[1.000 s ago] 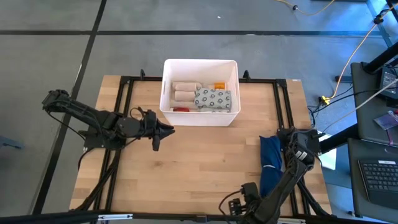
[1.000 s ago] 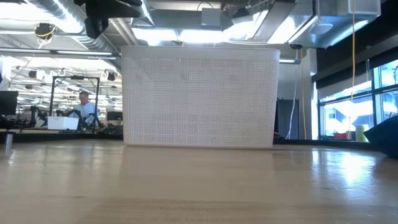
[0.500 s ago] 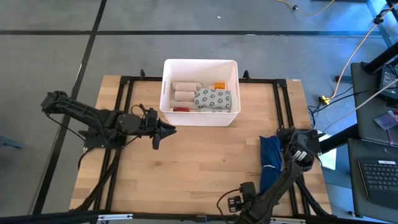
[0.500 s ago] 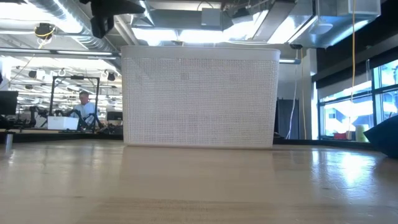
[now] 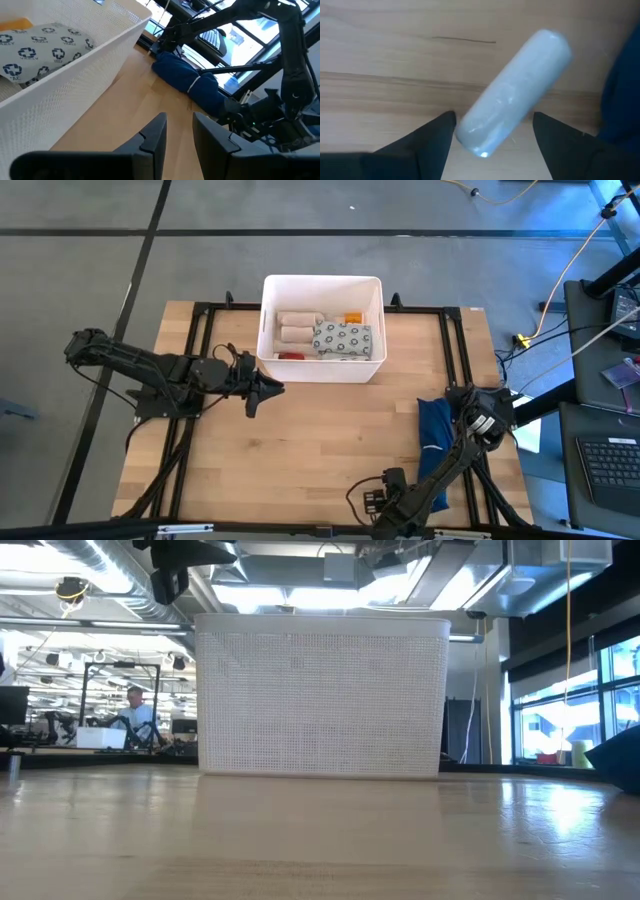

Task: Pick & place medical supplies in basket/bin
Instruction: Put the white rolled gauze into the white bin

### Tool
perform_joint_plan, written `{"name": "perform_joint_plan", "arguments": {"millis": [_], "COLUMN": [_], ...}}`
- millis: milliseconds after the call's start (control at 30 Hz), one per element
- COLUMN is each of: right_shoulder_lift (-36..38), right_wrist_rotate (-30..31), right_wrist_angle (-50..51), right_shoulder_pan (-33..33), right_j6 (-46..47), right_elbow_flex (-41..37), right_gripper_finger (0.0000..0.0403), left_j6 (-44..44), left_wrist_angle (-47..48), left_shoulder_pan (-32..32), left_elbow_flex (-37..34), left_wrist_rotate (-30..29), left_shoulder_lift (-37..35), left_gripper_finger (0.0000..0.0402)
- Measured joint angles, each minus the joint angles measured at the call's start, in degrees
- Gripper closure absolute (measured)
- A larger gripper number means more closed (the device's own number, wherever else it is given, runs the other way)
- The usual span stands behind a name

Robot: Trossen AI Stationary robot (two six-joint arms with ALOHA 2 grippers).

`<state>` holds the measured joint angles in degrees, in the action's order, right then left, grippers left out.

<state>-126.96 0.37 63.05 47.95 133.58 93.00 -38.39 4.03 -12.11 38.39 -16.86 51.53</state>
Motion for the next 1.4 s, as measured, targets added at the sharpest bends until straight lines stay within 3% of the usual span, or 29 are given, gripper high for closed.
{"name": "perform_joint_plan", "arguments": {"millis": [800, 1133, 1400], "right_shoulder_lift": [-0.04, -0.11, -0.28], "right_wrist_rotate": [2.69, 3.77, 8.11], "right_wrist_angle": [2.31, 1.92, 0.23], "right_shoulder_pan": [-0.7, -0.81, -0.84], "right_j6": [-0.33, -2.84, -19.74], "right_elbow_flex": [-1.91, -1.91, -1.42], "right_gripper_finger": [0.013, 0.0218, 0.0282], "left_j6": [0.13, 0.08, 0.09], "left_wrist_angle": [0.02, 0.02, 0.04], "left_shoulder_pan": [1.78, 1.78, 1.78], "left_elbow_flex": [0.0, 0.0, 0.0], "left_wrist_rotate": [2.01, 1.99, 1.99], "left_shoulder_lift": [0.0, 0.0, 0.0], "left_gripper_finger": [0.0313, 0.0313, 0.0313]}}
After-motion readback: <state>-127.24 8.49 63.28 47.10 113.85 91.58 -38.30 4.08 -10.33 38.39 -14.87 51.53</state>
